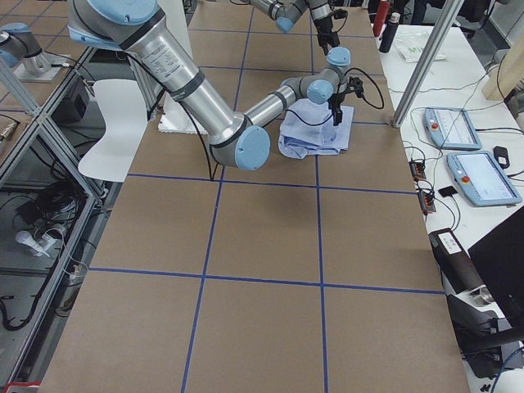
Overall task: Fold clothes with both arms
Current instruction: 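Withdraw the left gripper while the right gripper lowers onto the shirt's far edge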
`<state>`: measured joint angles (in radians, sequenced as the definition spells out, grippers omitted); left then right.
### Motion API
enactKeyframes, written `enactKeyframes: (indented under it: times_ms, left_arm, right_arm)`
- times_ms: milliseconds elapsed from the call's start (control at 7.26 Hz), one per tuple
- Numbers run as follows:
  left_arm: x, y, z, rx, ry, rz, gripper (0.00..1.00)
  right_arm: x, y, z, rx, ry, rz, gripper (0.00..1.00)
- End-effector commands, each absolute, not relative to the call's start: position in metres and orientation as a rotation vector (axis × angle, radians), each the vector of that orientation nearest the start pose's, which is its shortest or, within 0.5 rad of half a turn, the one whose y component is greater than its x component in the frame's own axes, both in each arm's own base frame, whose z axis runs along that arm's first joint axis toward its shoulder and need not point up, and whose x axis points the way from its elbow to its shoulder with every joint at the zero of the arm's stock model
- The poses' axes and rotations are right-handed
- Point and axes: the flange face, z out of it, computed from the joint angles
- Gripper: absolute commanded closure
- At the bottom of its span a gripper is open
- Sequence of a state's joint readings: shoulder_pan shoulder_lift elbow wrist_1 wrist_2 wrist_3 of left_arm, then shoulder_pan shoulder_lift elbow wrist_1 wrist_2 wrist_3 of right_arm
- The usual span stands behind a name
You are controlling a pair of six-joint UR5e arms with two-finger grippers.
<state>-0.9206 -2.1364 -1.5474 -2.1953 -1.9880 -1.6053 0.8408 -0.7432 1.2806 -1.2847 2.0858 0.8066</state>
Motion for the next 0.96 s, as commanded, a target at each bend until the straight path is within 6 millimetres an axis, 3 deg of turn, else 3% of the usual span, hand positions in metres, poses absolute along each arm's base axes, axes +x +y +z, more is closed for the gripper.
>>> enactKeyframes:
  times_ms: [0,688,826]
  left_arm:
    - [0.341,-0.603,0.252,0.204,1.217,-0.611,0.00]
    - [0.349,-0.610,0.204,0.253,1.217,-0.631,0.00]
    - [0.350,-0.609,0.203,0.254,1.218,-0.628,0.00]
  right_arm:
    - [-0.475,-0.642,0.257,0.296,-0.936,-0.196,0.00]
    - [-0.472,-0.625,0.305,0.163,-0.988,-0.226,0.03]
    - [-0.472,-0.625,0.307,0.158,-0.985,-0.222,0.09]
